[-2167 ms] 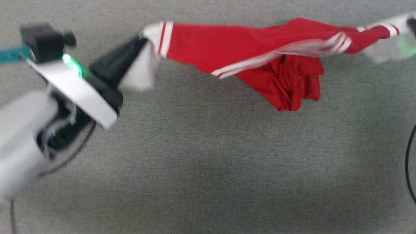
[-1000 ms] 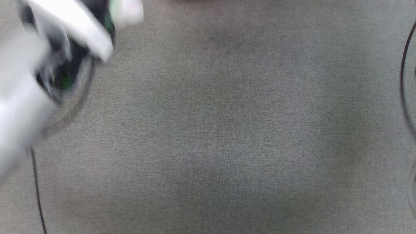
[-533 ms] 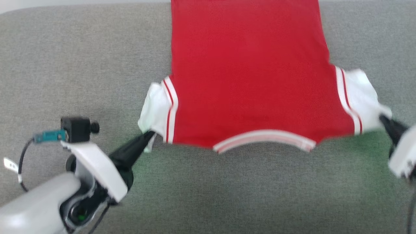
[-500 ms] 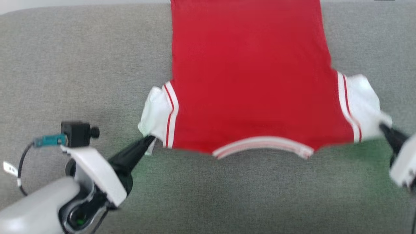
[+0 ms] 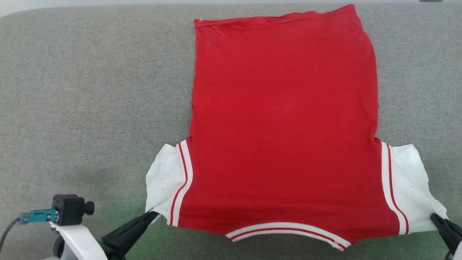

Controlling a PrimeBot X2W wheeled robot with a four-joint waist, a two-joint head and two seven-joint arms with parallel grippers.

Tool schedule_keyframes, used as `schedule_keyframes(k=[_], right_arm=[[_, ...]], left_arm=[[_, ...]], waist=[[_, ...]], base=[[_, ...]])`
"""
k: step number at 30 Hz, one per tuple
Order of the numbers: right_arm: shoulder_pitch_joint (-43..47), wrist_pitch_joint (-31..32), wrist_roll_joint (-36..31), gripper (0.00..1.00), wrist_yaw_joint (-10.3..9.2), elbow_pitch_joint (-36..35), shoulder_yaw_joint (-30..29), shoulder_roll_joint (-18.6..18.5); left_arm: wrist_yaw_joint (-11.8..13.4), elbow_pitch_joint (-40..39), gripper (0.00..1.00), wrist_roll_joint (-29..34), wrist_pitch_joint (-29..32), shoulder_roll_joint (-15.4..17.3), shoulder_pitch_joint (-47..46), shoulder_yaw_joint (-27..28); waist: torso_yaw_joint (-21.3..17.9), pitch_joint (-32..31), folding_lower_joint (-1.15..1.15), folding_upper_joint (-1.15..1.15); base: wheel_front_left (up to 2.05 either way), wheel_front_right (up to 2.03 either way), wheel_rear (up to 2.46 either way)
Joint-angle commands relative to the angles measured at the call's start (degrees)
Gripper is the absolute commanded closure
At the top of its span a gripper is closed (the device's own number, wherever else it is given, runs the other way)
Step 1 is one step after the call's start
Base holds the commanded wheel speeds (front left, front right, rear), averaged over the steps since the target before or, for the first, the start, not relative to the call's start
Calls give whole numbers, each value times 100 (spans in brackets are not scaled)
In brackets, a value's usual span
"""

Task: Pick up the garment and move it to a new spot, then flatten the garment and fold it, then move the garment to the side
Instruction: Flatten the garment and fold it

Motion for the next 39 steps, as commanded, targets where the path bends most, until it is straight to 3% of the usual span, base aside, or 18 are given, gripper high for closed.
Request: schedule_keyframes(k=[1,9,17,18,19,20,26,29,32,39], right_arm=[[69,40,1,100,-6,-113,-76,63],[-65,156,-24,100,-6,444,149,65],[-380,-149,-166,100,-6,1222,465,-114],[-414,-220,-157,65,-6,1207,453,-120],[-431,-270,-178,19,-6,1162,430,-150],[-438,-273,-210,0,-6,1086,424,-200],[-1025,26,-255,0,-6,328,-13,-579],[-1883,335,-165,0,-5,216,-9,-942],[-3195,413,-42,0,-5,782,62,-1011],[-5518,156,-961,0,-5,2948,496,-1454]], left_arm=[[18,-34,100,90,-40,46,123,191],[18,169,100,281,-40,-631,411,491],[18,528,100,308,-37,-998,370,349],[18,524,100,305,-37,-1000,369,357],[18,521,100,324,-37,-995,369,361],[18,515,100,350,-37,-986,367,385],[18,345,100,541,-37,-957,362,483],[18,191,100,629,-37,-958,316,625],[18,42,100,740,-36,-1001,248,723],[17,-167,100,1033,-11,-1214,-184,487]], waist=[[-3,26,0,0],[16,33,0,0],[37,151,0,0],[46,165,0,0],[58,179,0,0],[70,192,0,0],[191,293,0,0],[234,449,0,0],[322,701,0,0],[934,1133,0,0]], base=[[0,0,0],[0,0,0],[0,0,0],[0,0,0],[0,0,0],[0,0,0],[0,0,0],[0,0,0],[0,0,0],[0,0,0]])
